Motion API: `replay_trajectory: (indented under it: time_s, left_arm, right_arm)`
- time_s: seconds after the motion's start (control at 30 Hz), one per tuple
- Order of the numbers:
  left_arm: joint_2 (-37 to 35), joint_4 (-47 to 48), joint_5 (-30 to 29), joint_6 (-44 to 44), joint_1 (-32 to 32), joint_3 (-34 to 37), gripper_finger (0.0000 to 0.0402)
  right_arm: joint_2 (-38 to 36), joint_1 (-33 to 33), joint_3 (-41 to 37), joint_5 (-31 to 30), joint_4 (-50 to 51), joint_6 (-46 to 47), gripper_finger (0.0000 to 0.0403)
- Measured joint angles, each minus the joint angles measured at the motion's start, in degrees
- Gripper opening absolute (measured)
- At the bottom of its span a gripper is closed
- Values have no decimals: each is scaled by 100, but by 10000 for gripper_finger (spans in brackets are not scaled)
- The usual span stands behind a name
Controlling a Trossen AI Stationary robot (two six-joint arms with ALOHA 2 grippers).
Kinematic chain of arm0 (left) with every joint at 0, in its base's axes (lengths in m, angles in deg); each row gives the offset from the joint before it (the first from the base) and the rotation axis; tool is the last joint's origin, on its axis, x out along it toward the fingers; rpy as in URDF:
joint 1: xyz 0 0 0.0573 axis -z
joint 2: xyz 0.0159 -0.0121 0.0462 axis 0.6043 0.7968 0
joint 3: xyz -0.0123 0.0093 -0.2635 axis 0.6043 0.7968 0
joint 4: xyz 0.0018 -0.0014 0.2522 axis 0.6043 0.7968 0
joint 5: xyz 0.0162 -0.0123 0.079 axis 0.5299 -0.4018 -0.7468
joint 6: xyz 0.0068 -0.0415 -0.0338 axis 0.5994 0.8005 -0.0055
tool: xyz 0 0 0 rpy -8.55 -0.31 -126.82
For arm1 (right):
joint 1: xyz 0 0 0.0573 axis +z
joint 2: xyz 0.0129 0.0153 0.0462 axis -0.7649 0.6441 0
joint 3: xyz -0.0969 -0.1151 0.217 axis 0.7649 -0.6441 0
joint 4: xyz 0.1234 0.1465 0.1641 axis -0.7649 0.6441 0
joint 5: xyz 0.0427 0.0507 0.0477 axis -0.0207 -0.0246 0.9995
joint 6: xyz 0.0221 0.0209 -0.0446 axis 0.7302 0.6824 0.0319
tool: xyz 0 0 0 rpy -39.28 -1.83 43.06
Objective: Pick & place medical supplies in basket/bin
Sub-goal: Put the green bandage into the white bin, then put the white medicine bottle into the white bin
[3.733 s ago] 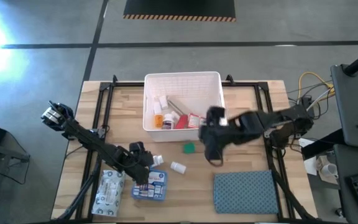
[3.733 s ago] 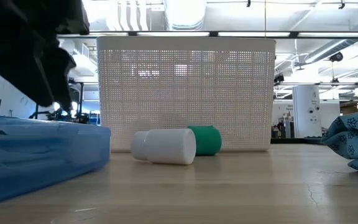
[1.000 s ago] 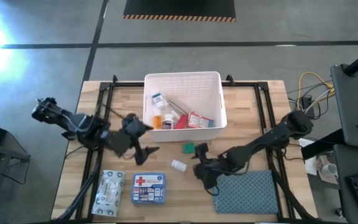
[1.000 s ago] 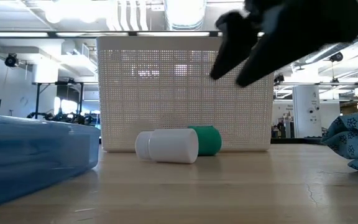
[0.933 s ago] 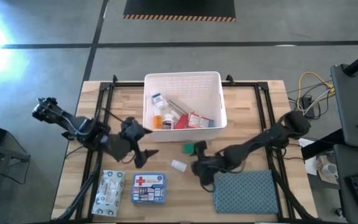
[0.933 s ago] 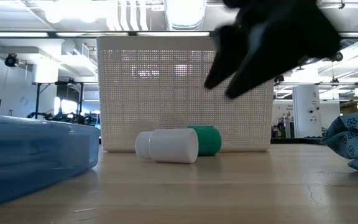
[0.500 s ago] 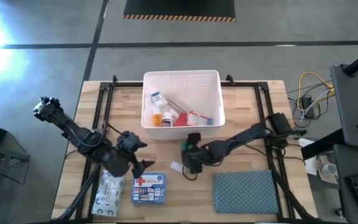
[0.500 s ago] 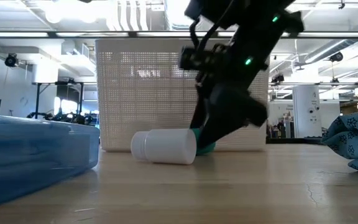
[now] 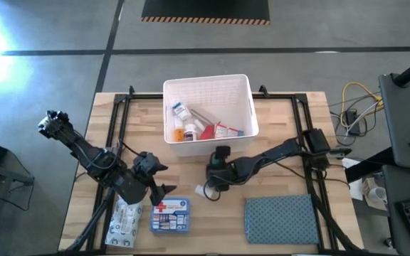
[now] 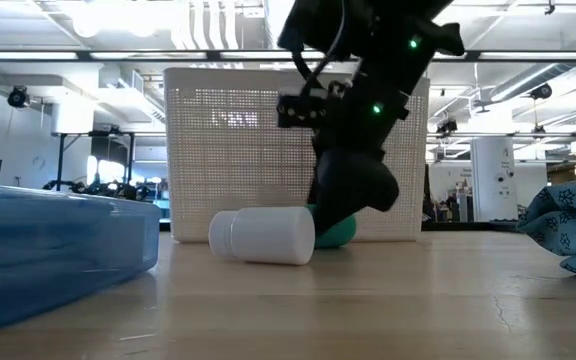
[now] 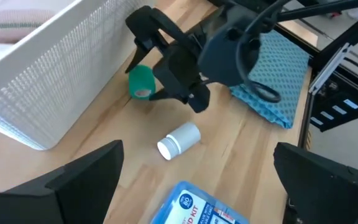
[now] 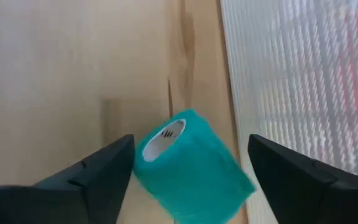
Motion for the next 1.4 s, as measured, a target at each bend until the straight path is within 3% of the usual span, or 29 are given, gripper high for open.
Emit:
replay_trajectory:
  time_s: [0.27, 0.5, 0.63, 0.77, 0.87, 0.93, 1.0, 1.07, 1.2, 1.4]
  left_arm:
    - [0, -118, -2, 17, 5, -2, 391]
    - [0, -213, -2, 17, 13, -2, 391]
    - [0, -236, -9, 15, 43, 0, 391]
    - [0, -245, -15, 15, 103, 2, 391]
    - [0, -245, -206, 10, 195, 9, 391]
    - [0, -246, -324, 11, 253, 9, 391]
    - [0, -238, -441, 10, 306, 17, 391]
    - [0, -245, -469, 12, 313, 33, 391]
    - [0, -243, -500, 13, 310, 93, 391]
    - [-4, -247, -496, 201, 310, 329, 391]
  right_arm:
    - [-4, -45, -178, 258, 140, 141, 206]
    - [-125, 42, 74, 806, 720, 846, 110]
    - [-464, 201, 423, 1322, 943, 1244, 67]
    - [-1179, 354, 940, 1425, 955, 1534, 42]
    - [-1702, 436, 1459, 1010, 950, 1604, 37]
    - [-2051, 444, 1790, 347, 943, 1521, 38]
    - [-2337, 279, 2078, -326, 827, 1271, 38]
    - [-2498, -87, 2251, -540, 770, 977, 38]
    - [-2508, -1060, 2429, -162, 1001, 736, 53]
    - [-2440, -2055, 2420, 1019, 1397, 1335, 150]
